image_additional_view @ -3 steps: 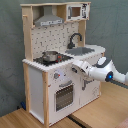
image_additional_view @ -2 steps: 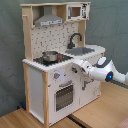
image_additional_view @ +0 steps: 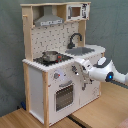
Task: Play with the kitchen
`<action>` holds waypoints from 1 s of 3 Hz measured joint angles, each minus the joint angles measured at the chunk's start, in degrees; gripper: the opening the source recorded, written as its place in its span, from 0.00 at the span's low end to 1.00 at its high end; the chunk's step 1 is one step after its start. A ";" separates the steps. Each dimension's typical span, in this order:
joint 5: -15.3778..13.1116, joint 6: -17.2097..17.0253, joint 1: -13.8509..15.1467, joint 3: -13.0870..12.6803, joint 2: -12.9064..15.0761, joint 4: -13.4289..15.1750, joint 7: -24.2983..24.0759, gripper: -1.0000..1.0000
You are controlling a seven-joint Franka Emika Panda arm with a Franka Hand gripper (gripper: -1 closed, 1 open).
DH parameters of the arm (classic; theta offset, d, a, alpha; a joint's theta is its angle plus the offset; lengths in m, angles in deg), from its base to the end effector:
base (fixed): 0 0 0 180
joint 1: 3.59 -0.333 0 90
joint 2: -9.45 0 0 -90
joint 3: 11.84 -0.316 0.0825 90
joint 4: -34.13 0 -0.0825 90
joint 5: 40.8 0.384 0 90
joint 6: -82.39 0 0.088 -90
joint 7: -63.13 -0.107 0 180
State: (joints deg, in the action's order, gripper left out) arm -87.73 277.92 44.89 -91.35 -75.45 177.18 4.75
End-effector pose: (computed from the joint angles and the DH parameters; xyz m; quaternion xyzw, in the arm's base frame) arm 0.3442 0.3593 0.3442 0.6235 0.4131 0.5564 0.3621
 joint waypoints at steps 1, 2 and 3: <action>0.00 0.00 -0.06 -0.04 0.00 -0.01 -0.23 1.00; 0.00 0.00 -0.15 -0.09 0.00 -0.04 -0.61 1.00; -0.38 0.06 -4.24 3.64 -0.01 2.28 1.21 1.00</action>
State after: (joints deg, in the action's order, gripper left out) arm -88.12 277.98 40.66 -87.71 -75.46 179.46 5.96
